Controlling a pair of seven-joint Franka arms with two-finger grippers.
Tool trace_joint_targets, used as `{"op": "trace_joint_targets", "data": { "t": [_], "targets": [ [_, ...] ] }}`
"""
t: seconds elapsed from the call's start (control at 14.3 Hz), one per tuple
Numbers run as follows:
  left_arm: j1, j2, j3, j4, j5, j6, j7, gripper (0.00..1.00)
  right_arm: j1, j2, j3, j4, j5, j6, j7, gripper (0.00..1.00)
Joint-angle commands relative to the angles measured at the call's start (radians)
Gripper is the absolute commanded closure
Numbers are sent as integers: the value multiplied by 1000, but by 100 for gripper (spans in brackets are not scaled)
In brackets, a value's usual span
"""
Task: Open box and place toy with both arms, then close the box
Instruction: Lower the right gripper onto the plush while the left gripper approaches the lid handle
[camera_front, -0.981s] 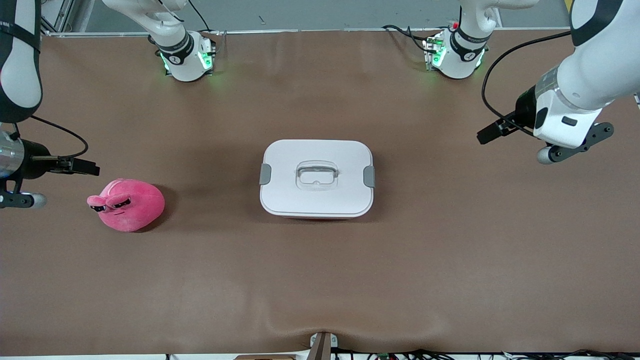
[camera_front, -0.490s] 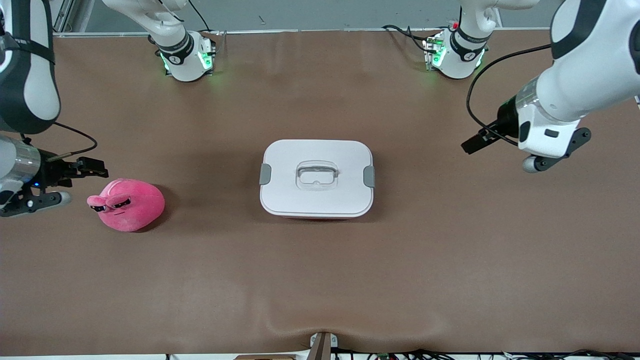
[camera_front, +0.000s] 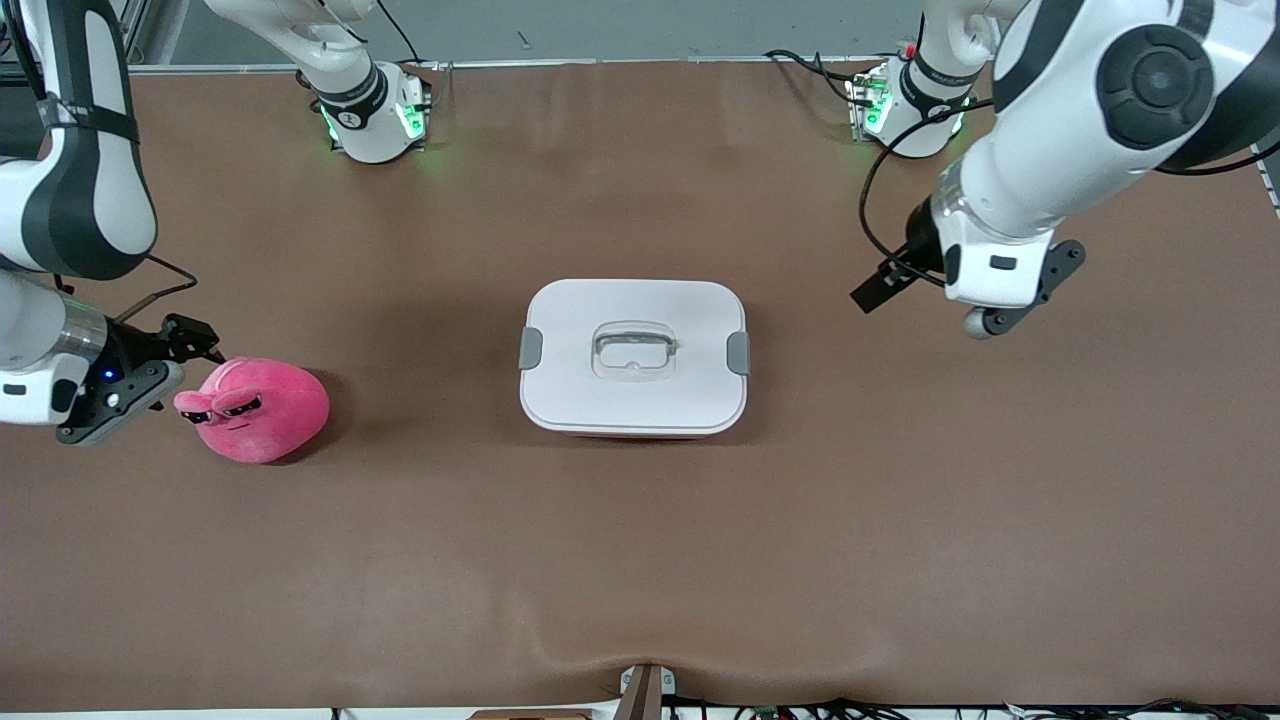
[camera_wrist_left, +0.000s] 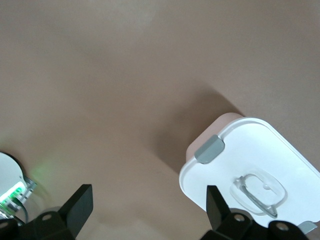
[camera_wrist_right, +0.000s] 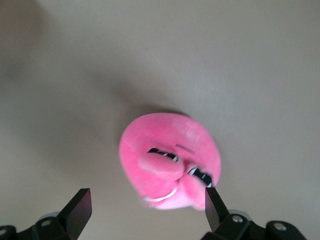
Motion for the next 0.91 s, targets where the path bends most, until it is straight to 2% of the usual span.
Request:
{"op": "trace_joint_targets", "data": {
  "t": [0.0, 0.42, 0.84],
  "targets": [
    [-50, 28, 6, 30, -15, 23, -120, 0, -33, -32, 8, -104, 3, 122, -296, 0],
    [-149, 80, 8, 60, -13, 73, -390, 0, -27, -11, 8, -195, 3, 303, -637, 0],
    [-234, 154, 9, 109, -5, 124, -636, 0, -27, 56, 10, -209, 4, 316, -714, 0]
  ]
}}
